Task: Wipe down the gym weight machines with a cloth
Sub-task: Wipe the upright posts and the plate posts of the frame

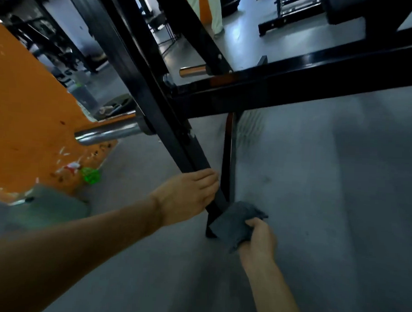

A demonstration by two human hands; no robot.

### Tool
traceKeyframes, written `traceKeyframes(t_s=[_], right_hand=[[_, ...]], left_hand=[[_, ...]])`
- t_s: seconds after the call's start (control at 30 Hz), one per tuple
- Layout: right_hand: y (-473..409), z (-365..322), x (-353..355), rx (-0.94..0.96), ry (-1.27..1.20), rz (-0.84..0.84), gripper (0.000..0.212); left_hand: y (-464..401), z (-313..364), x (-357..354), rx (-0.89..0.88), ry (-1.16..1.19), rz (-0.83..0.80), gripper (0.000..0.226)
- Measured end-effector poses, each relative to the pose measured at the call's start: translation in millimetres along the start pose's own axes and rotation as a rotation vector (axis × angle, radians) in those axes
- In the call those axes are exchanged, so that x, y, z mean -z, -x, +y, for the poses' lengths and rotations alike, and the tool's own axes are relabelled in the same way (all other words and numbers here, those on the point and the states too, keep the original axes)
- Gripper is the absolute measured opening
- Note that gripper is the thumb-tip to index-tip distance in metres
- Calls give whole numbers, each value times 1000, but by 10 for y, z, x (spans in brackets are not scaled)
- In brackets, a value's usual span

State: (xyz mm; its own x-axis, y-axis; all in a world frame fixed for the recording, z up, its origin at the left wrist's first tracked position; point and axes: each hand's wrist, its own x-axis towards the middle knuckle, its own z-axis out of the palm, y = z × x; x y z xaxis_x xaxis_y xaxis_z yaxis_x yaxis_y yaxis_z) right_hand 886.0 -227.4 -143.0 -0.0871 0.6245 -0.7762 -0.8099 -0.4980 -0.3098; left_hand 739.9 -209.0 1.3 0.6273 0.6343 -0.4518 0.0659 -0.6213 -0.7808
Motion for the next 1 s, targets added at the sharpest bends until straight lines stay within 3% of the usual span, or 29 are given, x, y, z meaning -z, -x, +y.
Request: traceKeyframes(t_s=[0.07,0.13,0.23,0.3,0.37,0.57,0.67,0.77,0.87,1.0], right_hand=[[-306,-25,205,163,109,98,26],[-684,68,357,421,474,106,33],[-1151,395,508,758,1194,-60,43],[-1340,673,658,848,1703,-237,60],[-1492,785,769,891,1971,-292,72],[-1880,508,317,928,1991,-284,69],[-1693,689,559,985,1961,-256,71],[-1514,792,919,1072,2027,-329,70],[-1758,608,687,1149,2041,-303,67],[-1881,583,454,1041,1981,-245,67]], left_hand=[[-275,221,-124,-8,14,-221,55],[-512,426,-274,4,0,-311,62],[-753,676,-470,0,-88,-412,72],[-818,769,-504,-6,-119,-442,73],[-865,863,-579,-2,-117,-424,71],[-837,859,-635,-72,-138,-332,65],[-830,870,-644,-81,-147,-297,67],[-827,885,-655,-84,-180,-299,69],[-849,872,-657,-88,-200,-311,69],[-860,892,-646,-97,-157,-310,66]])
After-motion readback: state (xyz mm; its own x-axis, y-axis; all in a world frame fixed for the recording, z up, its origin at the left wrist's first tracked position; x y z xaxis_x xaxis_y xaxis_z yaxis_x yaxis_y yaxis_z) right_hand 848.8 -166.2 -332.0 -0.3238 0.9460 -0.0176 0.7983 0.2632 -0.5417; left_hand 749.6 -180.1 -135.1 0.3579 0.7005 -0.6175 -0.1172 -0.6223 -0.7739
